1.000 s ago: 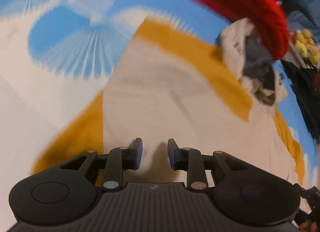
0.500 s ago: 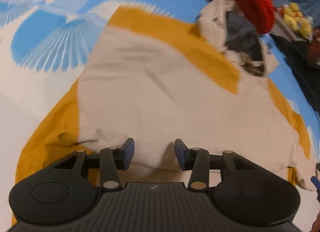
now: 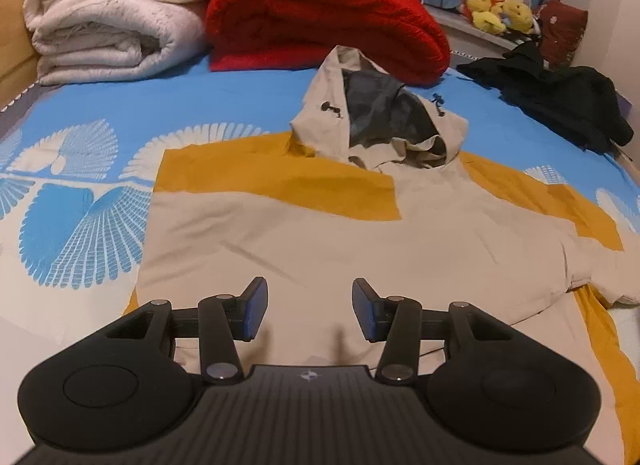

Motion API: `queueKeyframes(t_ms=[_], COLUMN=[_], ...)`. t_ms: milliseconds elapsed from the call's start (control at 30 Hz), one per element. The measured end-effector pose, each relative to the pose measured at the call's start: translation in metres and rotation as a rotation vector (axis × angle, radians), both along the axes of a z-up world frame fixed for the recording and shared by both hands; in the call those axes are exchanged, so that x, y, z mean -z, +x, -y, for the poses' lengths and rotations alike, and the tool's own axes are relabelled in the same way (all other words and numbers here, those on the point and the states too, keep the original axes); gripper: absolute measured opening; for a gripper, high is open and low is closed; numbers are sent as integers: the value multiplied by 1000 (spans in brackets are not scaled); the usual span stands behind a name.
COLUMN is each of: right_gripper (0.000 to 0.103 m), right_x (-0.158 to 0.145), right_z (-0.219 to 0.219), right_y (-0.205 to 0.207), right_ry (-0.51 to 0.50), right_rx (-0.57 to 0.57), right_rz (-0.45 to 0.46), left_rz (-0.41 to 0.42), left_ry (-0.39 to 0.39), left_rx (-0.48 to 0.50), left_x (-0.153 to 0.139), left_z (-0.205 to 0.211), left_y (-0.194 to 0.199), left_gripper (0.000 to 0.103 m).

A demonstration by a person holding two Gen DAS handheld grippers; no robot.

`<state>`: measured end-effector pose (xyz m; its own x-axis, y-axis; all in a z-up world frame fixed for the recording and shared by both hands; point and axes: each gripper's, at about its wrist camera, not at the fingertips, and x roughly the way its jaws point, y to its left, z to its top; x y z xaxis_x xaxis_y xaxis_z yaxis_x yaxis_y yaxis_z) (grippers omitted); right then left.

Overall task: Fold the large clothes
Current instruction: 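Move the right tool to the cuff of that sleeve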

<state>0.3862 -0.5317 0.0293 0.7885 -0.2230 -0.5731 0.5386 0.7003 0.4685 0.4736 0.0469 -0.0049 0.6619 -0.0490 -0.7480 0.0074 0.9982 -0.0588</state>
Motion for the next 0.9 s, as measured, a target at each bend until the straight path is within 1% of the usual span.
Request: queueKeyframes(t_ms=[67, 100, 233, 300, 367, 433, 567, 700, 800, 900], right_gripper=[38, 36, 36, 37, 37, 38, 39, 40, 39, 39], right_x=[7, 11, 34, 50, 66, 80, 104, 124, 130, 132], right_z=[28, 43, 96, 117, 129, 136, 146, 147, 144, 151], right_y=[-7, -11, -25, -28, -27, -23, -12, -5, -4, -1], right_ry=[25, 42, 112, 145, 177, 189, 246, 271, 256, 253], right_rx=[49, 74, 176, 217, 226, 231, 227, 261, 258, 262], right_rz=[26, 40, 74, 66, 56, 34, 17, -1, 21, 45], left_rz=[-4, -5, -7, -7, -2, 2, 8, 4, 1, 3], left_ry=[-7, -7, -9, -5, 4, 7, 12, 19, 15, 13], left_rx=[3, 4, 14, 16, 25, 35, 42, 48, 53, 55], left_x=[1, 1, 3, 4, 5, 4, 5, 8, 9, 9], left_z=[0, 0, 1, 2, 5, 7, 11, 13, 14, 14], left_y=[0, 1, 2, 1, 1, 0, 0, 1, 2, 4], left_gripper=[52, 52, 52, 52, 52, 52, 52, 52, 52, 52])
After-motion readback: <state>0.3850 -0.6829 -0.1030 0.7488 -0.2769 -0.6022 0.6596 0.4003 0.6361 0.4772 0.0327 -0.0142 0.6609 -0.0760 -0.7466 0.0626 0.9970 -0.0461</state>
